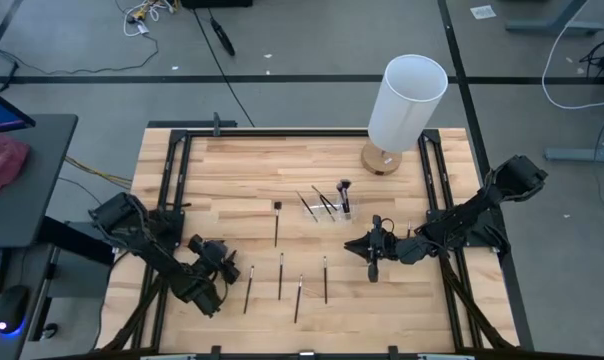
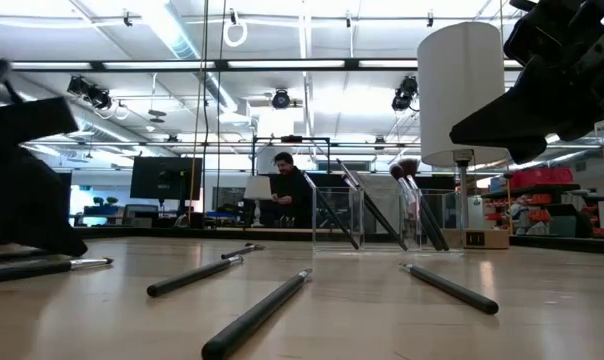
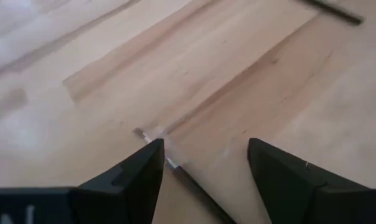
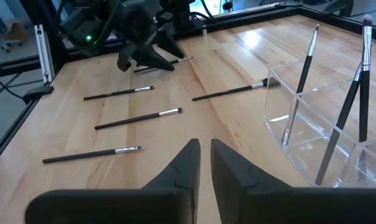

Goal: Pick & Place Makeup Supplies
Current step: Put the black makeup brush into the transparent organizer

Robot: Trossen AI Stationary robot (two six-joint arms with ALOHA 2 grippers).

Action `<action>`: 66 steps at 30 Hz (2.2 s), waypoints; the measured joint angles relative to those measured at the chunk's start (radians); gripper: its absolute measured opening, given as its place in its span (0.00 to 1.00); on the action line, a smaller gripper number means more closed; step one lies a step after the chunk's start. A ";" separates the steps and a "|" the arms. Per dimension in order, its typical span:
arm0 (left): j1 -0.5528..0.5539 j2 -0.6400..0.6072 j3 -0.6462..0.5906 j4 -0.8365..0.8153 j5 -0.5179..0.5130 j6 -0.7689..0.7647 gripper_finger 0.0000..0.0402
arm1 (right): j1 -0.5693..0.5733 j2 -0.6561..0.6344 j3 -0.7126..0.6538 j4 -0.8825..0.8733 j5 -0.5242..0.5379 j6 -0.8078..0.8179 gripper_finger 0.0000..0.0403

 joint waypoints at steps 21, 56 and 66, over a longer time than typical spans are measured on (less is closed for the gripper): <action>-0.035 0.000 -0.125 0.272 -0.086 0.056 0.10 | -0.021 0.000 0.000 0.013 0.000 0.002 0.11; -0.030 -0.182 0.039 -0.149 0.174 -0.059 0.22 | -0.024 0.000 0.000 0.012 0.000 0.000 0.11; -0.019 -0.181 -0.009 -0.032 0.108 -0.134 0.61 | -0.032 0.000 0.000 0.008 0.000 0.000 0.11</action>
